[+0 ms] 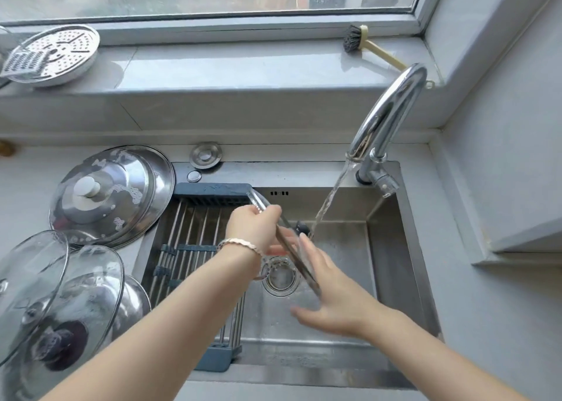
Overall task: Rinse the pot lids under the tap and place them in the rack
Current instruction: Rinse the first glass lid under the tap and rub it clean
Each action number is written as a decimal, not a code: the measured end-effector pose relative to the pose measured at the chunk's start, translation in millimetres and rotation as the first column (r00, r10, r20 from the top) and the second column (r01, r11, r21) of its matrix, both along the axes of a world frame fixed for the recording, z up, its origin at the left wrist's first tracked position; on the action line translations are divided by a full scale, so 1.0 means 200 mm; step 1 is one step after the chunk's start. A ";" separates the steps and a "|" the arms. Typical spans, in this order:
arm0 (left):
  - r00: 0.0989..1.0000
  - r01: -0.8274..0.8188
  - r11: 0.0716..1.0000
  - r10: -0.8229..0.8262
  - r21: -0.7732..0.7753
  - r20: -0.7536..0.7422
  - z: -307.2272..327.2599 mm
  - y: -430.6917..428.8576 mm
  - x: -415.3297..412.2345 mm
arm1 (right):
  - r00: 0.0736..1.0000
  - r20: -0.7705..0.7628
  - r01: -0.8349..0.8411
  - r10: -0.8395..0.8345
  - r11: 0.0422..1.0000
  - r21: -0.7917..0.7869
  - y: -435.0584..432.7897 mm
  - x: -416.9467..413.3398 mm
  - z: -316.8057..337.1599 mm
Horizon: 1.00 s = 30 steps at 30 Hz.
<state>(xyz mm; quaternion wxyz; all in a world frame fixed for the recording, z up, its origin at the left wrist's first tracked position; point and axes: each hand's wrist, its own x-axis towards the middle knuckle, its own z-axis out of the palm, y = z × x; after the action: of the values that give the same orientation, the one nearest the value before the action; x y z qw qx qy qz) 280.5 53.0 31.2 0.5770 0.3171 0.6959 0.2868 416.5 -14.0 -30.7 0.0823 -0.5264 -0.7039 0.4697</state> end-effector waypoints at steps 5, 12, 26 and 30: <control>0.975 0.081 0.996 -0.072 -0.033 0.209 -0.02 0.04 0.14 | 0.811 -0.187 0.585 -0.555 0.778 0.229 0.05 0.14 -0.07; 0.850 0.236 0.969 -0.241 -0.072 -0.469 -0.31 -0.09 -0.08 | 0.430 -0.265 0.676 -0.863 0.502 -0.540 0.04 0.29 -0.17; 0.996 0.052 0.976 -0.036 0.210 -0.077 -0.08 -0.06 -0.34 | 0.073 -0.311 0.097 -0.948 0.317 -0.943 0.05 -0.05 -0.33; 0.986 -0.088 0.958 0.123 0.272 -0.116 -0.13 -0.05 -0.45 | 0.260 -0.526 0.320 -0.810 0.586 -0.744 0.22 -0.04 -0.20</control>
<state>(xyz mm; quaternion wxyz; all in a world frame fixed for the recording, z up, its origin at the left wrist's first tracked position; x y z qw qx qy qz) 191.3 44.0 4.5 0.4660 0.3723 0.7035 0.3865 409.5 29.5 -70.5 0.4402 -0.4565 -0.1714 0.7540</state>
